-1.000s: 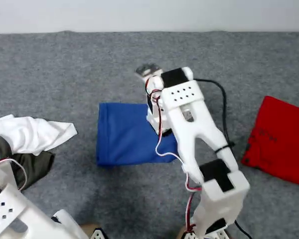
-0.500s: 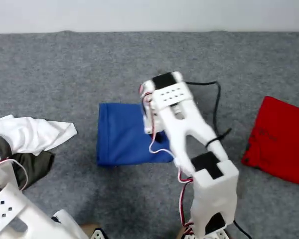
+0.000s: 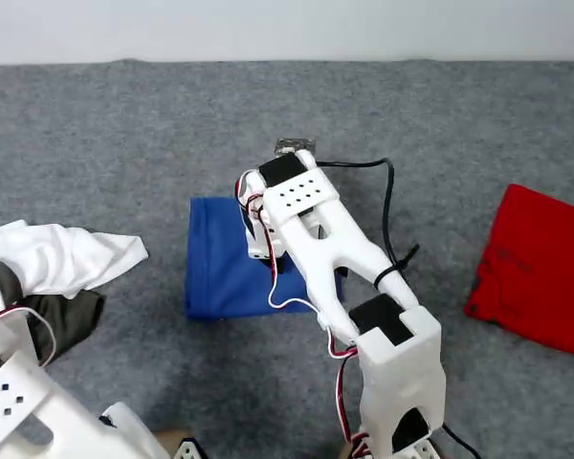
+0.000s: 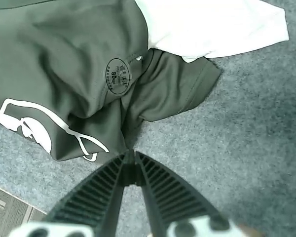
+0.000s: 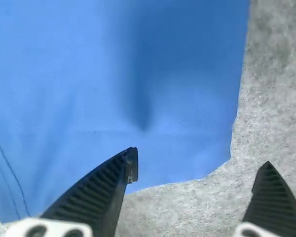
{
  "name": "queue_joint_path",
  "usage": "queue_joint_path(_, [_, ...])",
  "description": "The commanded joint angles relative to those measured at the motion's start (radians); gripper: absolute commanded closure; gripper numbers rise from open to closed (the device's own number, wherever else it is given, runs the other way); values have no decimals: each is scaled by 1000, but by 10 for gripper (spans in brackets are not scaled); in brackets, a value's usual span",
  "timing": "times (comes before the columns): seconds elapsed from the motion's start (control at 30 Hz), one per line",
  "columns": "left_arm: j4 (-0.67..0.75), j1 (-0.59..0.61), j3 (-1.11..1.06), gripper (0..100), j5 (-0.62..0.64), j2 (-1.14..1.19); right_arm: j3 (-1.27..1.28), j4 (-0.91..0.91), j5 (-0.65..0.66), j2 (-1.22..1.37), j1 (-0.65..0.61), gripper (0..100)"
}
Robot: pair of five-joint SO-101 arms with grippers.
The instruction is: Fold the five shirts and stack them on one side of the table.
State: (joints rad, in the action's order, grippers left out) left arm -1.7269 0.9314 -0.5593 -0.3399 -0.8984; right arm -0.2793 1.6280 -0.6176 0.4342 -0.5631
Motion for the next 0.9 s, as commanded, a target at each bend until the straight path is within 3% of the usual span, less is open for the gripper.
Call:
queue_joint_path(0.0, [25, -8, 5, 992, 0, -5, -57, -4, -17, -10, 38, 630])
queue_joint_path(0.3, [25, -64, -39, 992, 0, -11, -57, -41, -14, -4, 87, 630])
queue_joint_path(0.47, [25, -68, -42, 993, 0, -11, -54, -59, -14, 1, 94, 567])
queue_joint_path(0.87, [31, -68, -44, 993, 0, -11, -55, -114, -14, 180, 93, 573])
